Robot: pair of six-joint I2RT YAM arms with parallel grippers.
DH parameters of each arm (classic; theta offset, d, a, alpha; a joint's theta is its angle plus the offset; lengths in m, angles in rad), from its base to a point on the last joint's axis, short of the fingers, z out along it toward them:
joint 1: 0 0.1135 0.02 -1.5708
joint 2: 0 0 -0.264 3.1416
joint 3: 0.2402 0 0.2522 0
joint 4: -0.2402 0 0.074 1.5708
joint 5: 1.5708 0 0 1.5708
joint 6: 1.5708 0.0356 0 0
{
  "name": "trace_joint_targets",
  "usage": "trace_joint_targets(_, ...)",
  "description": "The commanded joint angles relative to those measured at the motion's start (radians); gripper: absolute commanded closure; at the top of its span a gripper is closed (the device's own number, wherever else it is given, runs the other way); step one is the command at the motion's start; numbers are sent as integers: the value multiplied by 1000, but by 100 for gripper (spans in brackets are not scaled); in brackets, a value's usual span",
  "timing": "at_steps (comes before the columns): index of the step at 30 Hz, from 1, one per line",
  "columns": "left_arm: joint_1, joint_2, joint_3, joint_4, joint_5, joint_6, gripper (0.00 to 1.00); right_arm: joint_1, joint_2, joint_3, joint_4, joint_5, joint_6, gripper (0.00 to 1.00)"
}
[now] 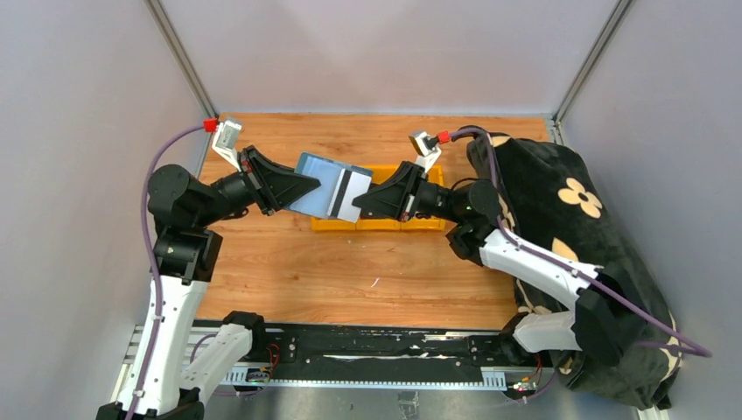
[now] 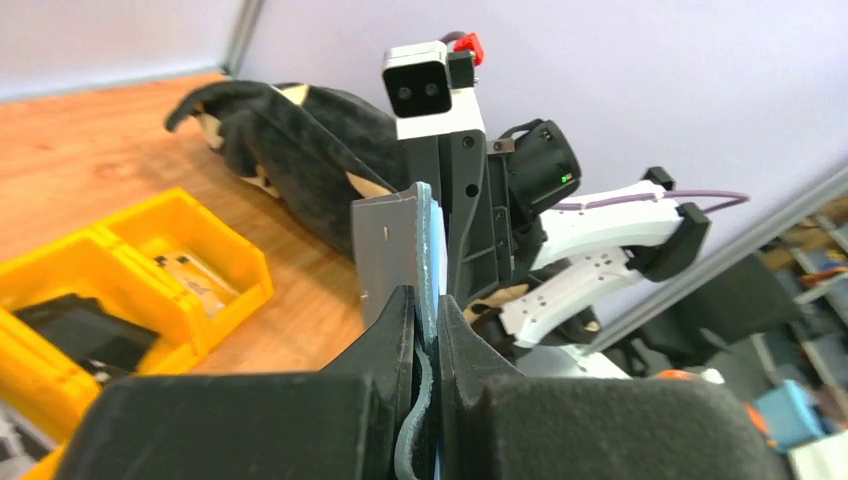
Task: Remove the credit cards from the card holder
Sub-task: Remove the credit card from the card holder, then place the credit card in the storage box.
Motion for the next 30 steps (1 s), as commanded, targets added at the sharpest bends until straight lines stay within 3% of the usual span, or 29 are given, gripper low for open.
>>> trace_joint_targets(1,4,-13,119,-292,-119,345,100,-78,-95,-15,-157,-54,-89,100)
trace_joint_targets(5,4,-14,160,-390,-188,462,100,-165,-175,-18,-413,-48,-193,100)
trace_joint_targets(11,3,-24,164,-388,-192,477,100,-214,-160,57,-789,58,-383,100)
trace_joint_targets(30,4,-38,132,-334,-89,389,100,-99,551,505,-921,179,-520,100)
